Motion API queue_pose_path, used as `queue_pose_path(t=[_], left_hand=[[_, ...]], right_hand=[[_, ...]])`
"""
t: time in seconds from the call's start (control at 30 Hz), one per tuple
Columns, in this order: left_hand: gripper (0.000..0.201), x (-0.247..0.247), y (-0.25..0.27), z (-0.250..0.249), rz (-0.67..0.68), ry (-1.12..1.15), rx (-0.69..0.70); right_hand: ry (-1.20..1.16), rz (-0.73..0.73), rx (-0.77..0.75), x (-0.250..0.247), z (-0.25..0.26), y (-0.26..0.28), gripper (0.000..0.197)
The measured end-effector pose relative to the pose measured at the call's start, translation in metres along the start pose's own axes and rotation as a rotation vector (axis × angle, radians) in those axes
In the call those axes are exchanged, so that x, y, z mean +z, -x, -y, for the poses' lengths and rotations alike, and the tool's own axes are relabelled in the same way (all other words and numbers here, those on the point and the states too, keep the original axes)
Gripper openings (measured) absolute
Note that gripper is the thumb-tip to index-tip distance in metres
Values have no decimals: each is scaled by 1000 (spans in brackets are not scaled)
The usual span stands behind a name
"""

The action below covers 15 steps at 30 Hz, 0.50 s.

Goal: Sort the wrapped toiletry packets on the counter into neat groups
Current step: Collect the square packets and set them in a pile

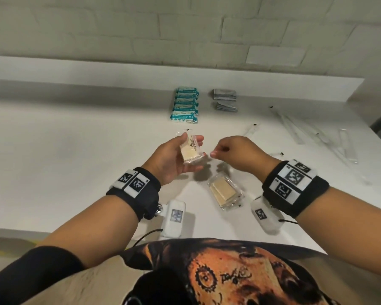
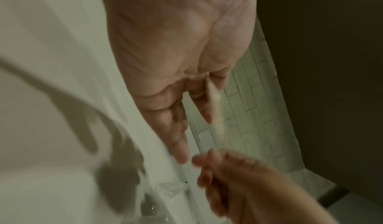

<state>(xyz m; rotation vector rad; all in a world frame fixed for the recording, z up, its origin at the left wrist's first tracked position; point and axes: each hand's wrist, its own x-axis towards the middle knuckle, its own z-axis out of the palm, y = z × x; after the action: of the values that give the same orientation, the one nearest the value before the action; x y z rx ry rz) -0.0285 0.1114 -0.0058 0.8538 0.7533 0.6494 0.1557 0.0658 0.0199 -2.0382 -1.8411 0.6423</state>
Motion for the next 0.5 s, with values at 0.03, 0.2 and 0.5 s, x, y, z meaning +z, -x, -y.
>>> queue_pose_path(t=[0.03,0.2,0.5], left_hand=[[41,3,0,1,20,-28,8],[42,12,-1,1,128,-111,95],[22,10,0,-5,-31,-191,6]], right_hand=[[-124,2,-8,-1,6,0,21],[-626,91,-28,-1,21,4,6],[-165,-298,-357,-9,9,7,12]])
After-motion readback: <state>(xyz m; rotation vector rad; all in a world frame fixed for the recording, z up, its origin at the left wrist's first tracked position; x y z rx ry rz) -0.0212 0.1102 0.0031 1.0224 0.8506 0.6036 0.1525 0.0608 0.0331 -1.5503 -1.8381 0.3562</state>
